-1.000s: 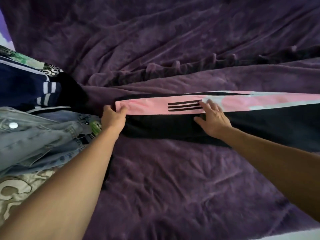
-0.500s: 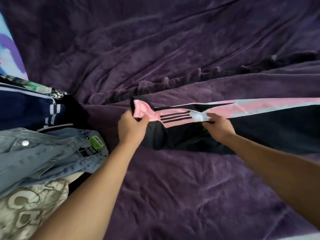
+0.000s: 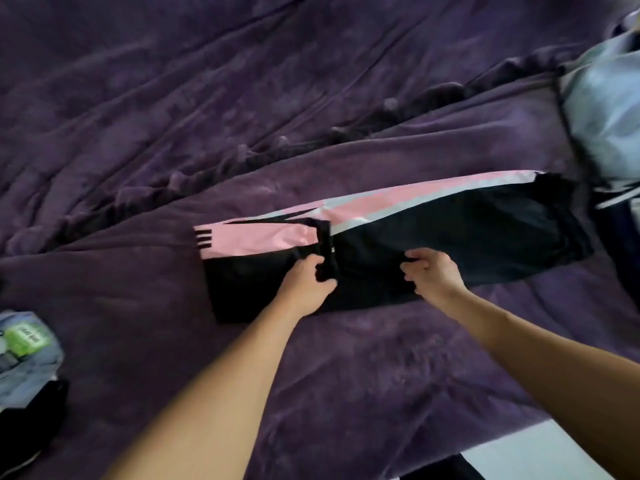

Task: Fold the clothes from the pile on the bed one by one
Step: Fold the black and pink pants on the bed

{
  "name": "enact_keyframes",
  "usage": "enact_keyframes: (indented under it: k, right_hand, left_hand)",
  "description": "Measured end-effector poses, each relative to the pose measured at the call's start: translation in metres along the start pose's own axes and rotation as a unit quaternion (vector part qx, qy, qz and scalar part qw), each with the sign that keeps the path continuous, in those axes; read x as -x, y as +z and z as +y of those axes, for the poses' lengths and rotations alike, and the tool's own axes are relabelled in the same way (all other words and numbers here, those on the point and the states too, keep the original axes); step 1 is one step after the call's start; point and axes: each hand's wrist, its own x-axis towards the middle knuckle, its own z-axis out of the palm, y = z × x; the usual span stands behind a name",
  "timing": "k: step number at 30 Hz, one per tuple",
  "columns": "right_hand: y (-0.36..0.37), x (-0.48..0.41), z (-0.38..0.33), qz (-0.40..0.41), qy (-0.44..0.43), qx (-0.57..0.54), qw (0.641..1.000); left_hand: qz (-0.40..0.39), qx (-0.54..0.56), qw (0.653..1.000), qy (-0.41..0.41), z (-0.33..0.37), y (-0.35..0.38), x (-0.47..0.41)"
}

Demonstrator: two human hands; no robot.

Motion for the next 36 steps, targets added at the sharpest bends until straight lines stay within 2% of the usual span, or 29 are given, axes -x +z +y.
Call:
enact_keyframes:
  k: [2,4,7,9,12,16,19,22,26,29,34,36]
  right_hand:
    - [-0.043,-0.011,0.006,0.037,-0.016,0.024,0.999]
    - [-0.091,-0.023,0.013,0.101,-0.034,0.058,0.993]
    - [-0.159,-0.048,0.025,0.209,-0.042,0.118,0.97]
    - [-0.194,-0.065,0.032,0.243,-0.016,0.15,0.958]
    - [-0.222,-0.09,0.051,0.192,0.068,0.108,0.973]
    - [-0.223,-0.099,0.068,0.125,0.116,-0.088,0.981]
    - [-0.214,-0.083,0.049,0.139,0.066,-0.152,0.976]
    - [-0.196,-0.042,0.006,0.197,-0.02,-0.095,0.976]
    - [-0.139,0.017,-0.053,0.11,-0.126,0.029,0.986]
    - [-0.078,0.028,-0.081,0.05,-0.172,0.178,0.967]
    - [0.022,0.019,-0.07,-0.142,-0.122,0.332,0.924]
    - [0.034,0.018,-0.058,-0.174,-0.12,0.313,0.926]
  left_hand:
    - [0.061,-0.105,0.993,0.001,0.005,0.015,-0.003]
    - [0.092,-0.156,0.984,0.0,0.018,0.026,-0.003]
    - [0.064,-0.185,0.981,-0.008,0.037,0.045,-0.007]
    - [0.047,-0.203,0.978,-0.027,0.044,0.059,-0.013]
    - [0.045,-0.235,0.97,-0.046,0.046,0.072,-0.019]
    - [0.041,-0.253,0.966,-0.04,0.043,0.074,-0.018]
    - [0.04,-0.223,0.973,-0.04,0.043,0.066,-0.011]
    - [0.059,-0.166,0.984,-0.034,0.046,0.057,0.0]
    - [0.094,-0.102,0.989,-0.048,0.042,0.043,0.026]
    - [0.117,-0.072,0.989,-0.048,0.027,0.031,0.04]
    - [0.123,-0.107,0.987,-0.016,-0.008,0.018,0.045]
    - [0.118,-0.134,0.984,-0.008,-0.017,0.015,0.048]
